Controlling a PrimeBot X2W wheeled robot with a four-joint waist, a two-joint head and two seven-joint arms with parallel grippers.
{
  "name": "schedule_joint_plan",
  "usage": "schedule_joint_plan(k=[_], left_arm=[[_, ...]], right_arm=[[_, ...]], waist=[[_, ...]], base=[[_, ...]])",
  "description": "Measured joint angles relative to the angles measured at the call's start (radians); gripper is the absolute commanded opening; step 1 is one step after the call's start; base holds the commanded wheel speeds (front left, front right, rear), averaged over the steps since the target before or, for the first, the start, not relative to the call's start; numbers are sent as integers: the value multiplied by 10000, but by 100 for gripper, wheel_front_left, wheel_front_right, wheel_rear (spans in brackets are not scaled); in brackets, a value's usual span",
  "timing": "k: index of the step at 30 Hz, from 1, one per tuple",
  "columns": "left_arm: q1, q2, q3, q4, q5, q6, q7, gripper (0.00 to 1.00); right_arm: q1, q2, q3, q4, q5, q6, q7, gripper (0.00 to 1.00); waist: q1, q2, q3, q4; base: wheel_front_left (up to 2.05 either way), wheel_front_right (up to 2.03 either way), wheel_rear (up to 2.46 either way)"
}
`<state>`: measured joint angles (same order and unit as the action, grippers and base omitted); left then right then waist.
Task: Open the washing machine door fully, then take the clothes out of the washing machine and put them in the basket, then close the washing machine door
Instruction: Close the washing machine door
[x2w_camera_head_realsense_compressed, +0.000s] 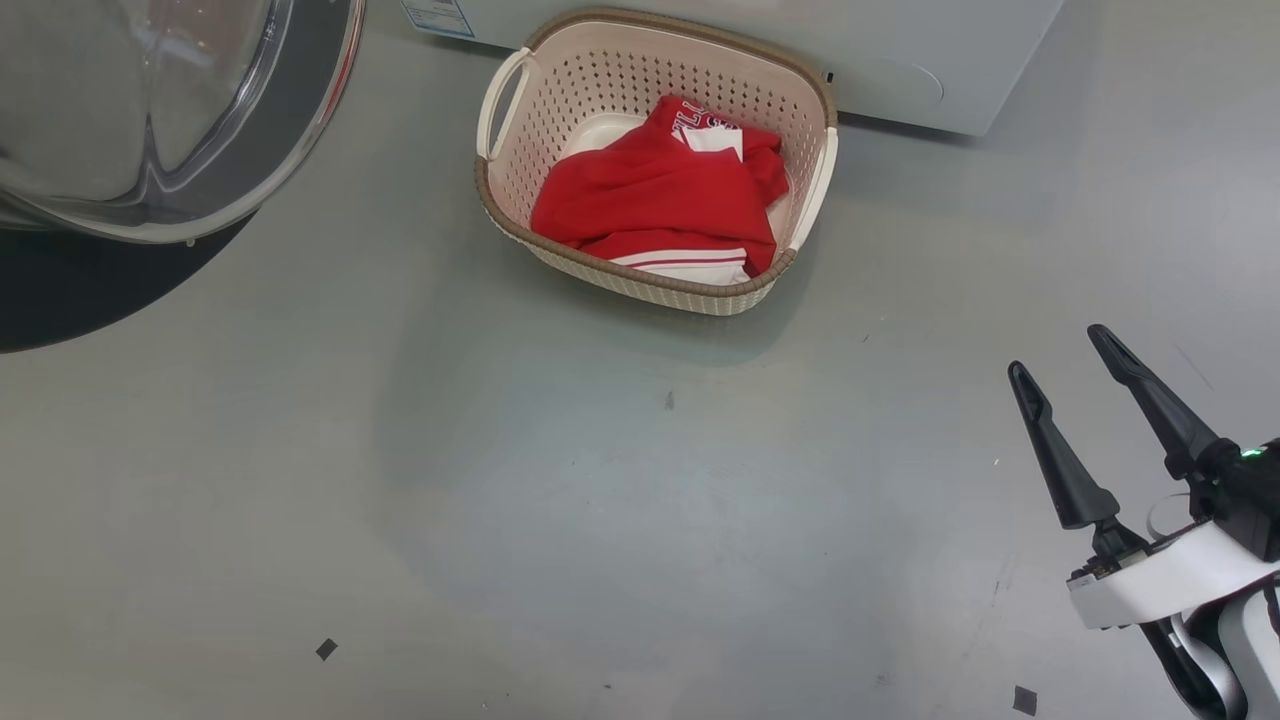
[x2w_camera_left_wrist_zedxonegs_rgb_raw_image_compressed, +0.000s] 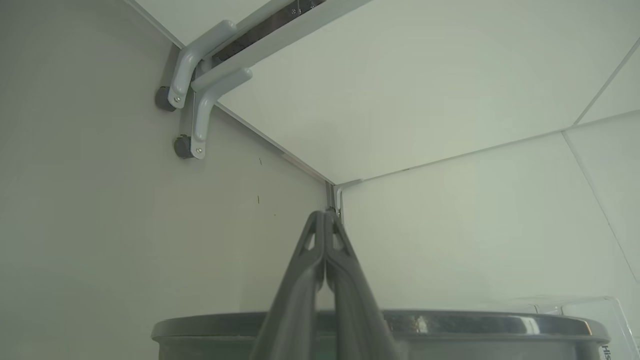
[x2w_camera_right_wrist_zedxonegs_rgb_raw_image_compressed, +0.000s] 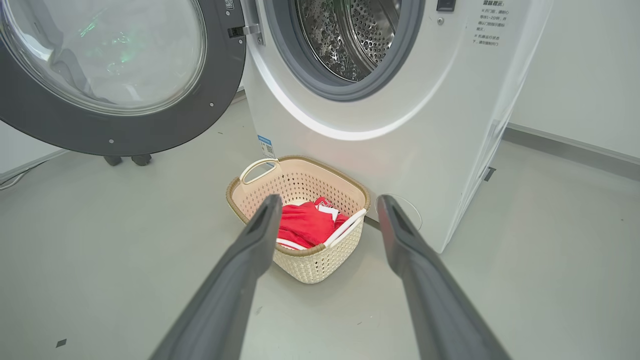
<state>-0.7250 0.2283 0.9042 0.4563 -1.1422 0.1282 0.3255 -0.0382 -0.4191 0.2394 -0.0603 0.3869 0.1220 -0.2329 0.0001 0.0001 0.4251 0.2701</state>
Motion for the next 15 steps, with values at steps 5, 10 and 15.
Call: schedule_joint_plan(k=[5,10,15], left_arm=[[-415,15,-251,307,50,0,447,0],[-774,56,-468,485,82,0,1012,0],[-1000,92,-514,715,245,0,1139,0]], right_arm=[[-1,-50,4,-17,2,0,0,100],[-1,-96,6,-44,4,0,0,100],[-2,-113,6,-79,71,0,0,100]], waist=[[0,0,18,-15],[0,0,32,-18],[0,0,54,-27]], base=[[0,0,0],[0,0,0],[0,0,0]])
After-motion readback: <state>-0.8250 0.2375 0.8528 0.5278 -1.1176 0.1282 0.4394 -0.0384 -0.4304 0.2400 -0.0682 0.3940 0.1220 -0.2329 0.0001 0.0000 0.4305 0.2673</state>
